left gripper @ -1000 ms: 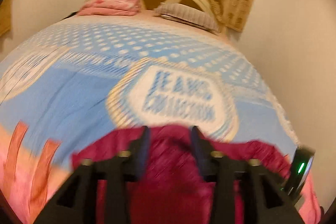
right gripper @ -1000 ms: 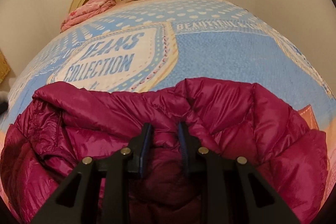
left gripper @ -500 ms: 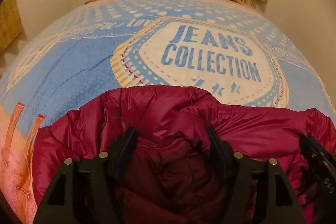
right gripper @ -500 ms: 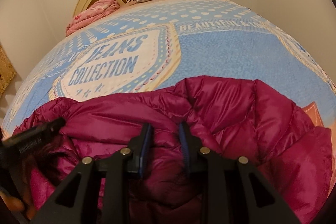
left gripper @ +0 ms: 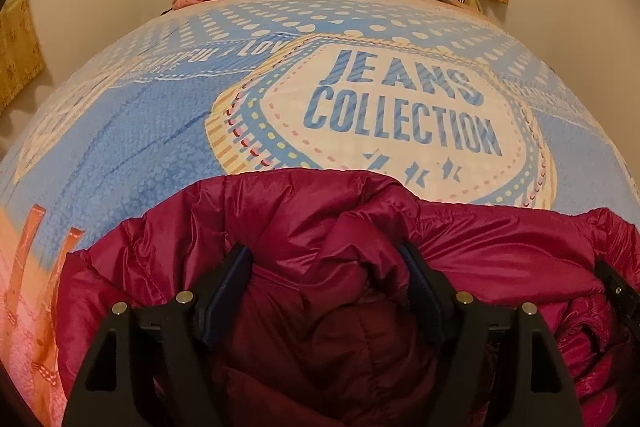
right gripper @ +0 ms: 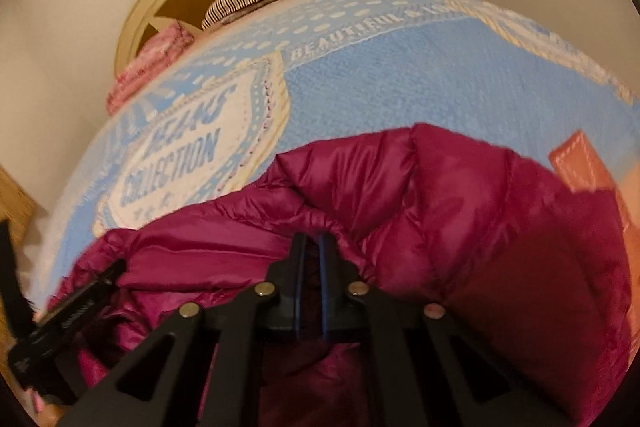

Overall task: Fold large clothes
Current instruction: 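Lower the folded hem onto the jacket and open both grippers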

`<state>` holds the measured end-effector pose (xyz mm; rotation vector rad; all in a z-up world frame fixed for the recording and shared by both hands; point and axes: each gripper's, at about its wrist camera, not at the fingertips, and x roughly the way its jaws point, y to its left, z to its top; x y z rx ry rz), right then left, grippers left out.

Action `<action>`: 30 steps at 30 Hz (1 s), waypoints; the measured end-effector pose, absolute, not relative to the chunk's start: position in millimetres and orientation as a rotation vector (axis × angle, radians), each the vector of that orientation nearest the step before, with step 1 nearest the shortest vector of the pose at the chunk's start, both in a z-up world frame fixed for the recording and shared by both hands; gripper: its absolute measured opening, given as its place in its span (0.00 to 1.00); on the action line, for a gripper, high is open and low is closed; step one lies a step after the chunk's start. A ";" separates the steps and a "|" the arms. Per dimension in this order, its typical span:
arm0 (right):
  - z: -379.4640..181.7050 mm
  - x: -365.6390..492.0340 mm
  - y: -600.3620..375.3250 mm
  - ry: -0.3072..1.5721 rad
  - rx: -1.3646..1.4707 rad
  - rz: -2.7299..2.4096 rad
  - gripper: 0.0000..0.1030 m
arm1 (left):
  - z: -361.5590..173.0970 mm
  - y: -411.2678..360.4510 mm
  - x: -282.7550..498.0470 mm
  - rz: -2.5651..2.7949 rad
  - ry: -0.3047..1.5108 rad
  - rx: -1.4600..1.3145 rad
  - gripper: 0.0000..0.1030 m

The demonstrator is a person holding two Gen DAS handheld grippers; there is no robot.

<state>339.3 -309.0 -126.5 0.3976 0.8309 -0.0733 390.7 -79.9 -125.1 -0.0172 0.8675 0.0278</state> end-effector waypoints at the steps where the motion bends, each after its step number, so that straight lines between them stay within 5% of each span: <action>1: -123.7 342.9 -300.7 0.839 0.338 -0.099 0.05 | -125.2 -79.2 390.8 0.025 0.869 -0.020 0.74; 8: -106.3 336.2 -295.5 0.874 0.223 -0.108 0.09 | -99.3 -62.3 383.6 -0.124 0.942 -0.051 0.76; 10: -81.7 308.6 -302.1 0.783 0.260 -0.092 0.17 | -78.2 -47.4 363.7 -0.161 0.896 -0.072 0.76; 12: -56.9 276.9 -307.4 0.703 0.284 -0.063 0.42 | -54.1 -28.6 335.3 -0.219 0.838 -0.088 0.76; 14: -35.4 242.7 -310.4 0.645 0.278 -0.060 0.54 | -36.9 -10.9 306.5 -0.264 0.806 -0.096 0.76; 30: 54.2 -104.2 -363.3 0.536 0.199 -0.136 0.61 | -56.4 108.9 63.5 -0.456 0.804 -0.052 0.77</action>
